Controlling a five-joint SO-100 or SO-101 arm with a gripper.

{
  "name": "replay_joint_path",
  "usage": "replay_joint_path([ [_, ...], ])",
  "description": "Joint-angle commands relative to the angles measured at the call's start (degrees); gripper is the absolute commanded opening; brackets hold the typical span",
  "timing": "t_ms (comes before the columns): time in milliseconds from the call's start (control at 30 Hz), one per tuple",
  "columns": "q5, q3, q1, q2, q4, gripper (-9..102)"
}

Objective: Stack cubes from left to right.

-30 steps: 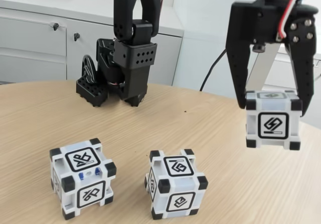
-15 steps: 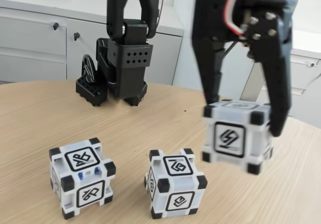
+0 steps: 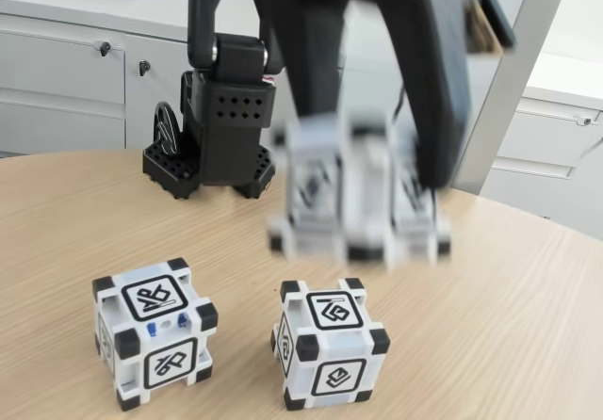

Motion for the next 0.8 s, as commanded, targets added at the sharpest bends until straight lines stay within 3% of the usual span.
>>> replay_joint_path([
  [0,-1.2,-1.9,2.4,6.1,0.2,20],
  [400,-2.5,5.4,13.9,6.2,0.1,19],
  [767,-12.0,21.3,14.5,7.1,0.0,19],
])
